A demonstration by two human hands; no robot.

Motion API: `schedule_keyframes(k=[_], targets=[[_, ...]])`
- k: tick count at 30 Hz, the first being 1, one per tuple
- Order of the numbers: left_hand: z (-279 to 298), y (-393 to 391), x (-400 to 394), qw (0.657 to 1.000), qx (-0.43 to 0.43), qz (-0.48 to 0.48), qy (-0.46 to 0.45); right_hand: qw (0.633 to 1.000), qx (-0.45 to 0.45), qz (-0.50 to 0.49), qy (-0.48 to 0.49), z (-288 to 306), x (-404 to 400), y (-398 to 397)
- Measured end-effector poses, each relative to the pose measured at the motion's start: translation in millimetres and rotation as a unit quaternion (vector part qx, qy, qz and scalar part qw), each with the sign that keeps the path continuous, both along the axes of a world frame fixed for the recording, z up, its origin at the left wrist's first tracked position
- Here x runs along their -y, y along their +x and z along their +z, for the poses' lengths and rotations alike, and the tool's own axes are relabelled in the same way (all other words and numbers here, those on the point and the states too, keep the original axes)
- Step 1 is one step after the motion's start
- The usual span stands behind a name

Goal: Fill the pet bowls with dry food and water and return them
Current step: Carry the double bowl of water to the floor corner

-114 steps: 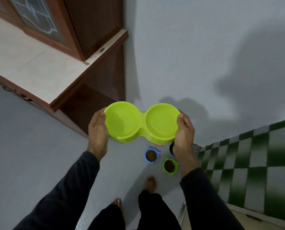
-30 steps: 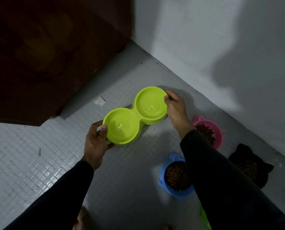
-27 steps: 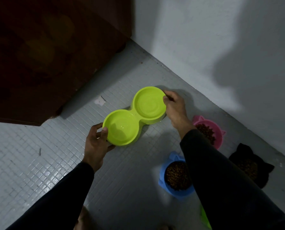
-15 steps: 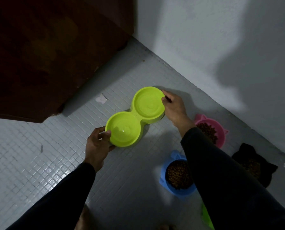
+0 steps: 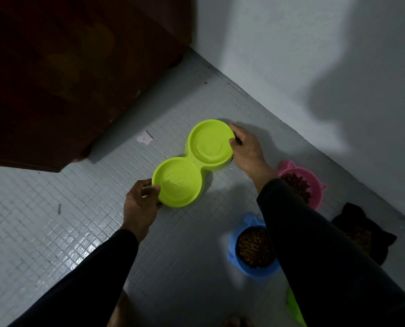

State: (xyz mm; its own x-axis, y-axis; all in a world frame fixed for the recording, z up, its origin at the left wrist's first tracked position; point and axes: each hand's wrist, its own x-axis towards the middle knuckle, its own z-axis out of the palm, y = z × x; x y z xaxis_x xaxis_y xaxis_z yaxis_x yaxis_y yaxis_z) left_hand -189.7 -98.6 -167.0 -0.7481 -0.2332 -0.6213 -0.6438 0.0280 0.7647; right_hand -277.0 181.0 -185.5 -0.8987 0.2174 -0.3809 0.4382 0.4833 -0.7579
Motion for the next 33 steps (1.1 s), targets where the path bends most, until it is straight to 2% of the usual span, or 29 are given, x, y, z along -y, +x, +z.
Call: schedule_keyframes(k=[13,18,23,30,33], targets=[[2,-3,4,0.995,0.035,-0.020,-0.096,0.997,0.031,0.011,0.063,25,7,13],[33,-3,5,0.969,0.049,-0.139,-0.197,0.991,0.061,0.032,0.113,47,16,37],[85,-10,2,0.923,0.057,-0.282,-0.254,0.985,0.097,0.069,0.129,87,18,72],[187,-19,-19,0.790,0.064,-0.512,-0.332,0.954,0.138,0.179,0.197,190,5,122],[235,-20,-28,0.764,0.051,-0.551,-0.333,0.943,0.164,0.188,0.221,241,-2,137]])
